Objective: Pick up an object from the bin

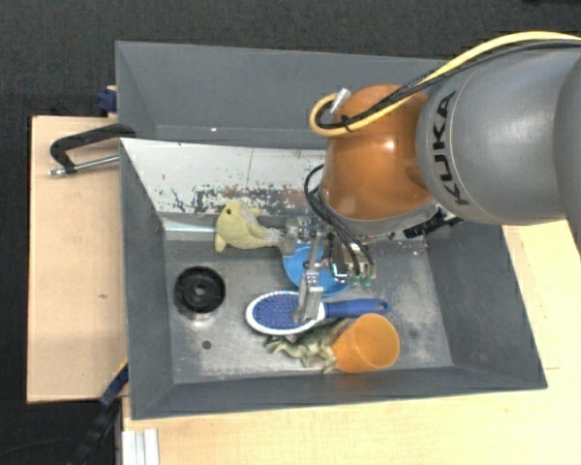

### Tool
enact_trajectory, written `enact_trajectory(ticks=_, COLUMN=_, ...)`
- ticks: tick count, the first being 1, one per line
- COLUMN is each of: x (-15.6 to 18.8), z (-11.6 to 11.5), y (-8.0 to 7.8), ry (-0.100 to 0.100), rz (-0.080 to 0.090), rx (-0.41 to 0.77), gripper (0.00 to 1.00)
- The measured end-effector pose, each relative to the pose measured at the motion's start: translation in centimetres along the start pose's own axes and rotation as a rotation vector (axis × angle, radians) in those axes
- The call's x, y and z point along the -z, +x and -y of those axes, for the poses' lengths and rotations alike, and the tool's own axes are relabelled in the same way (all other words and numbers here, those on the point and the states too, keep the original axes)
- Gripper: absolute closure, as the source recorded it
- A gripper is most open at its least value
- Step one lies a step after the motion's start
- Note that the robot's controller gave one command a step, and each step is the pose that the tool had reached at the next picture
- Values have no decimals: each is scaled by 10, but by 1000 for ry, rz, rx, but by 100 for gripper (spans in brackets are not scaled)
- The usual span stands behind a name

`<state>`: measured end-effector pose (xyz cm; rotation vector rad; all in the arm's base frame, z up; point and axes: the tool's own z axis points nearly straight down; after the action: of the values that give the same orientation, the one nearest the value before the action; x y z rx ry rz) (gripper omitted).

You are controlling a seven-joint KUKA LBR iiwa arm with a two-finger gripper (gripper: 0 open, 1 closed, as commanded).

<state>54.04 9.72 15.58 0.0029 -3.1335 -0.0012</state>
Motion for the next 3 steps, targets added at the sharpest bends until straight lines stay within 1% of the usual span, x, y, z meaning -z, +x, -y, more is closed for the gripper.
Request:
enact_trajectory(ticks=1, x=-87, z=17, y=40, ry=0, rz=1, rx=124, gripper=0)
enact_trajectory(ticks=2, x=-81, z=17, y=36, ry=0, rz=13, rx=124, gripper=100)
enact_trajectory(ticks=3, x=23, z=29, y=40, ry=4, rz=18, rx=658, gripper=100)
